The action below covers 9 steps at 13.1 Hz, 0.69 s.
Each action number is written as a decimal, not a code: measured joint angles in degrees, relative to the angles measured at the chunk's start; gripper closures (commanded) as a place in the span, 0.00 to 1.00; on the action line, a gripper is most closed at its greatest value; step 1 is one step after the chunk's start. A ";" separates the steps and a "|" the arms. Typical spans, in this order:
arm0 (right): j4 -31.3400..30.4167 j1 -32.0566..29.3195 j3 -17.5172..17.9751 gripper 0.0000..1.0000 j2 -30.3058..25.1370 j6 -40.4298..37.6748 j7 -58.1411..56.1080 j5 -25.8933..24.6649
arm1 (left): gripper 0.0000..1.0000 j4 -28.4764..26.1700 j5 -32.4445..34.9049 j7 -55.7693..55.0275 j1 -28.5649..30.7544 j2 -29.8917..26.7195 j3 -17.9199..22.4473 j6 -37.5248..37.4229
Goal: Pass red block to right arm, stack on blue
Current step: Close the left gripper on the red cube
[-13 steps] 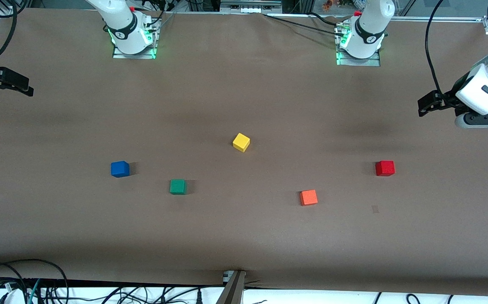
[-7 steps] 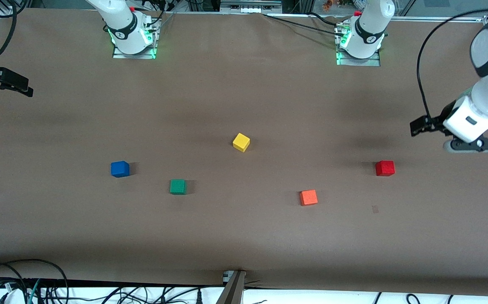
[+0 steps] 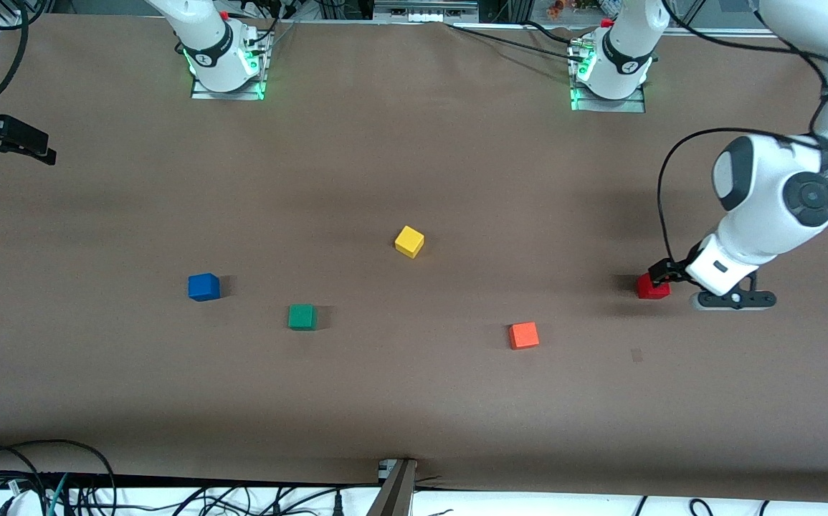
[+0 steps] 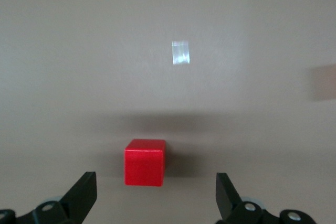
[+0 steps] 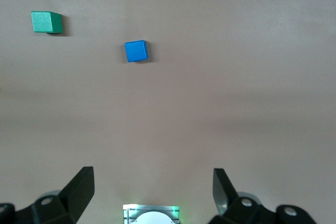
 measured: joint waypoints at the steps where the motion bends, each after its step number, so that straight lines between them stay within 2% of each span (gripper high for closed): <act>1: 0.00 0.00 0.00 0.00 0.00 0.01 0.00 0.00 | 0.00 -1.80 0.00 0.34 0.09 0.84 0.00 2.42; 4: 0.01 0.00 0.00 0.00 0.01 0.02 0.00 0.00 | 0.00 -4.00 0.00 2.59 0.55 2.68 0.01 5.53; 9: 0.01 -0.01 0.00 0.00 0.01 0.03 0.00 0.00 | 0.00 -4.04 0.00 3.57 1.90 5.82 0.07 9.17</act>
